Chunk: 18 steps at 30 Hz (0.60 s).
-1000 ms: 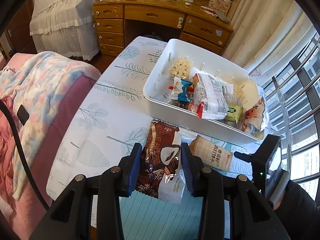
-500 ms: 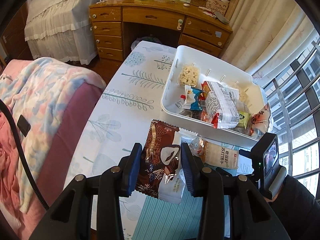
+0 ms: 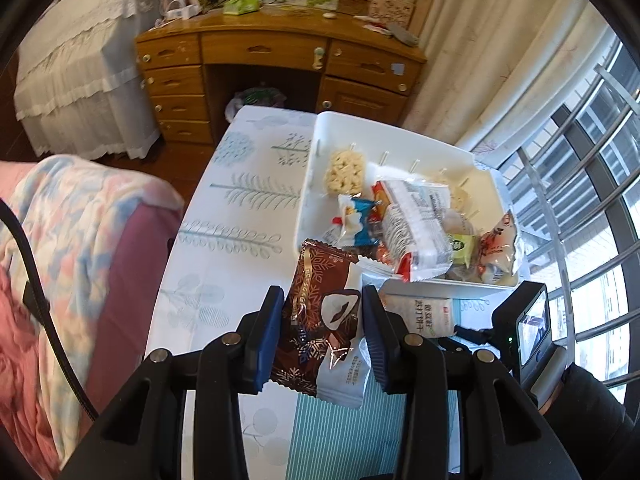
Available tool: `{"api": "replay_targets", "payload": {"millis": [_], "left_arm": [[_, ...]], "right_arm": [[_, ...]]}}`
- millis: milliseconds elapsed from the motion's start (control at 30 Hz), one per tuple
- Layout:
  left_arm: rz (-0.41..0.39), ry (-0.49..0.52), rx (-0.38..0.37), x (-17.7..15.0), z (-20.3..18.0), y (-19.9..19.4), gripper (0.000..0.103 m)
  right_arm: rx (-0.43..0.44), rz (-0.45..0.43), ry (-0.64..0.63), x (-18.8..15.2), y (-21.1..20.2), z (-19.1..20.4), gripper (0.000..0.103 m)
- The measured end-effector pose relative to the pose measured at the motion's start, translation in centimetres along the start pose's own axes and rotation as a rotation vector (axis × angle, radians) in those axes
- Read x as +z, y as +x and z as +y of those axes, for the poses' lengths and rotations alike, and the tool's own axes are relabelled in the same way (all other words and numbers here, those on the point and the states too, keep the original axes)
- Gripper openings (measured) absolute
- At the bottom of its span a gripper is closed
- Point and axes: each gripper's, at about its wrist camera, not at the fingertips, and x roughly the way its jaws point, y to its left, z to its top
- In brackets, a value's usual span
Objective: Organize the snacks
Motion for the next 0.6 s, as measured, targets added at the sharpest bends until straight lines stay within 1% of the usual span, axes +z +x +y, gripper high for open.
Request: {"api": "replay_targets", "payload": {"millis": [67, 100, 133, 300, 467, 600], "left_arm": [[-0.004, 0.017, -0.013, 0.5, -0.3, 0.0, 0.038], [-0.004, 0.024, -0.018, 0.8, -0.4, 0.0, 0.038], [-0.004, 0.032, -0.023, 1.0, -0.5, 0.1, 0.038], [-0.006, 0.084, -0.050, 2.4, -1.4, 0.5, 0.038], [-0.021, 0.145, -0.071, 4.2, -2.3, 1.3, 0.038], [-0.035, 0.170, -0.093, 5.5, -3.0, 2.4, 0.038]], "right_arm": [[-0.005, 0.010, 0.037, -0.5, -0.1, -0.2, 0.010], [-0.004, 0.013, 0.053, -1.1, -0.3, -1.2, 0.007], [0.002, 0.015, 0.067, -1.2, -0.3, -1.4, 0.003], [0.016, 0.018, 0.128, -1.7, -0.5, -2.1, 0.003], [0.031, -0.009, 0.174, -1.6, -1.0, -2.8, 0.002], [0.043, -0.032, 0.212, -2.0, -1.6, -3.5, 0.002]]}}
